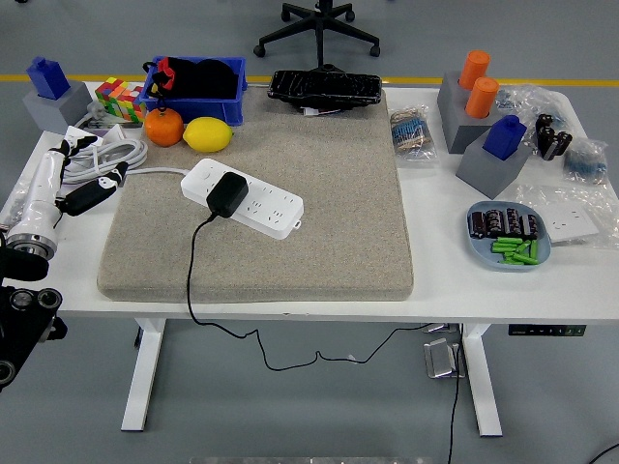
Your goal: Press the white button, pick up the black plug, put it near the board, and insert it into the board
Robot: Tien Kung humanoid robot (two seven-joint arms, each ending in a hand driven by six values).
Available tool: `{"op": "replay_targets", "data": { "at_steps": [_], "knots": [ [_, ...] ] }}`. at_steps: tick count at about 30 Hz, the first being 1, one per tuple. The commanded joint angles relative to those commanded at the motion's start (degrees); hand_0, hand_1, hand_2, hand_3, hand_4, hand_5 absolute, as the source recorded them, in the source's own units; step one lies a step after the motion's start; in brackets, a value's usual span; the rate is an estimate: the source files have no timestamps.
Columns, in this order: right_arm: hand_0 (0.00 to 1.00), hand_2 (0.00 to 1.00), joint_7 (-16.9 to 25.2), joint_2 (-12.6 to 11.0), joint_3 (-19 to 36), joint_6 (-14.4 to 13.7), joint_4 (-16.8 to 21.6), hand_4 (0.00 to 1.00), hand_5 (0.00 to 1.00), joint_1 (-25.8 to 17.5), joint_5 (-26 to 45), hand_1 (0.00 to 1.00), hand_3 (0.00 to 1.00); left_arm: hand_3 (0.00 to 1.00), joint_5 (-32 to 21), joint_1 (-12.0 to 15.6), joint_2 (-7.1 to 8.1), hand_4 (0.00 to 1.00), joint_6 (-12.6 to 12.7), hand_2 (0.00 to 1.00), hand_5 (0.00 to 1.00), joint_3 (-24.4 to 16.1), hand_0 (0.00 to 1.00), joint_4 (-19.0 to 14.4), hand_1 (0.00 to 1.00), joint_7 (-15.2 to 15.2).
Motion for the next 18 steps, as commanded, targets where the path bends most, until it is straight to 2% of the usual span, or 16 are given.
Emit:
{"op": "replay_targets", "data": {
  "at_steps": [18],
  "knots": [
    [0.864, 0.699, -1.01, 0.77, 5.70, 0.75, 0.15, 0.869, 0.683, -5.31, -1.95, 0.738, 0.725, 0.777, -0.28, 3.28, 0.42, 0.801, -0.48, 0.864, 0.418, 3.72, 0.902, -0.61, 0.907, 0.62]
  ]
}}
